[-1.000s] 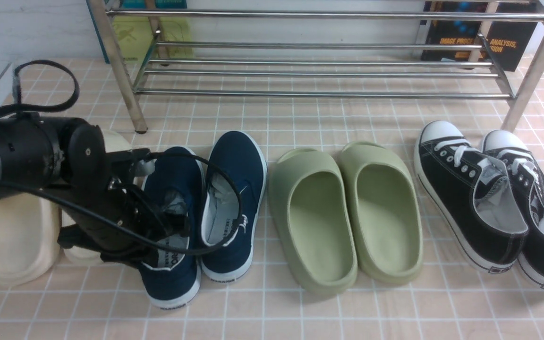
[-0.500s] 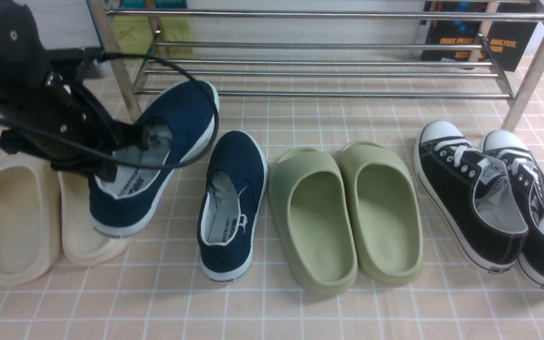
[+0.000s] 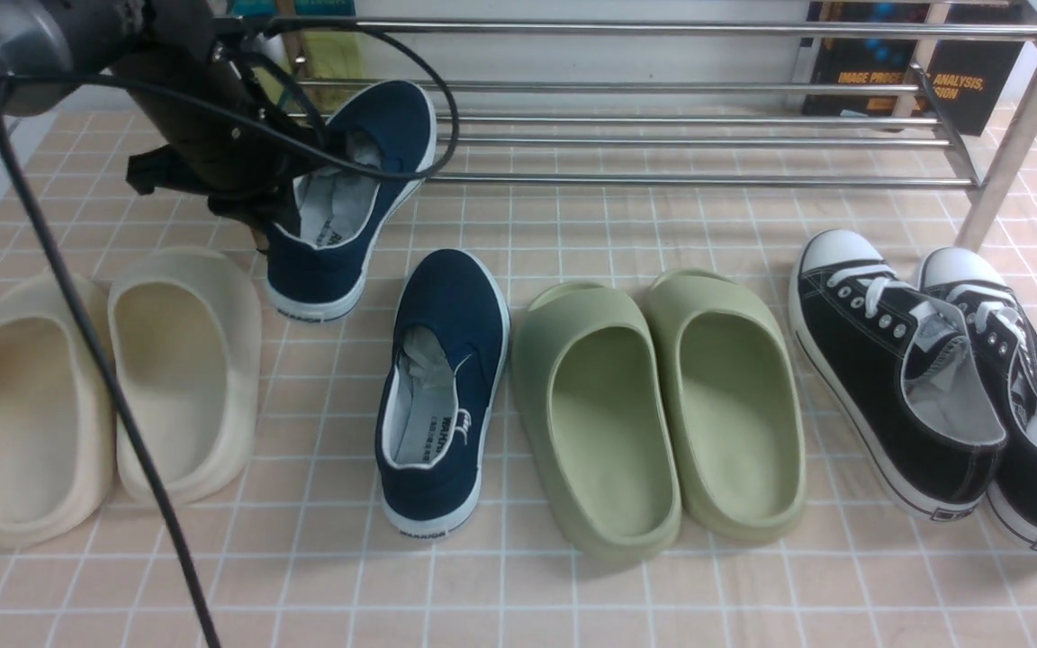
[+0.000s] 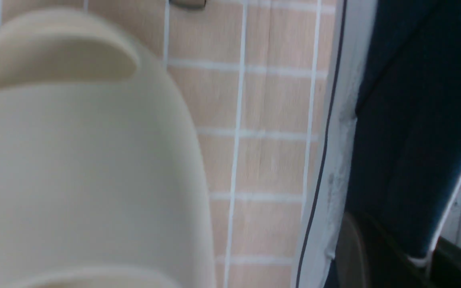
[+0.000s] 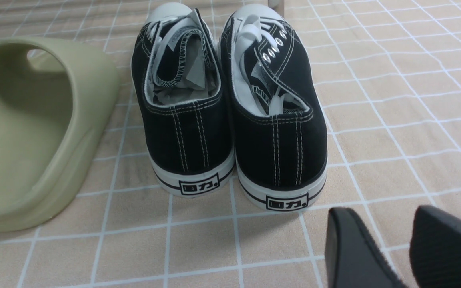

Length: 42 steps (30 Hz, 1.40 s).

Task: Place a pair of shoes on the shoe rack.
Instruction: Use the left arm to put a shoe into the shoe rack

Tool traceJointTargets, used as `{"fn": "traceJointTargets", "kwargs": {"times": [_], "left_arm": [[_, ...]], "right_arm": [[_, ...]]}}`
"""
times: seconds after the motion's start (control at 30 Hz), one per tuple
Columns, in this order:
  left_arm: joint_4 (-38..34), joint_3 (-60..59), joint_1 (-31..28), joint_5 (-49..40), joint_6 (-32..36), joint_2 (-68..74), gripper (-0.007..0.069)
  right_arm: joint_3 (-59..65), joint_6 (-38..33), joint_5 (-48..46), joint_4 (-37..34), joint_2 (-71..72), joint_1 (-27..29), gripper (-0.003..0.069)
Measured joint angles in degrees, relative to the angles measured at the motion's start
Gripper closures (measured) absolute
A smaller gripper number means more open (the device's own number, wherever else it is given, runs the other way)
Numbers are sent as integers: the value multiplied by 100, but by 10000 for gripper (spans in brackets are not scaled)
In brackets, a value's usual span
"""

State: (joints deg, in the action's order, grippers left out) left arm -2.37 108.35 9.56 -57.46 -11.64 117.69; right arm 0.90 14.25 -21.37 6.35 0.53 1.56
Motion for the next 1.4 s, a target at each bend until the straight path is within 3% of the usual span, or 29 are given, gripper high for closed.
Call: {"fn": "traceJointTargets", "kwargs": {"times": [0.33, 0.77, 0.9, 1.03, 1.13, 1.27, 1.4], "left_arm": [[90, 1551, 0, 240, -537, 1073, 583], [323, 1698, 16, 298, -777, 1174, 546], [453, 1709, 26, 304, -799, 1173, 470], [545, 1755, 26, 210, -776, 1118, 342], [647, 1772, 10, 163, -642, 996, 305], [798, 1820, -4, -39, -258, 702, 322], [879, 1826, -4, -822, 268, 376, 437]], "right_arm": [[0, 0, 0, 0, 0, 0, 421], [0, 0, 0, 0, 0, 0, 421], [0, 0, 0, 0, 0, 0, 421], [0, 0, 0, 0, 0, 0, 421], [0, 0, 0, 0, 0, 0, 421], [0, 0, 0, 0, 0, 0, 421], [0, 0, 0, 0, 0, 0, 421]]}}
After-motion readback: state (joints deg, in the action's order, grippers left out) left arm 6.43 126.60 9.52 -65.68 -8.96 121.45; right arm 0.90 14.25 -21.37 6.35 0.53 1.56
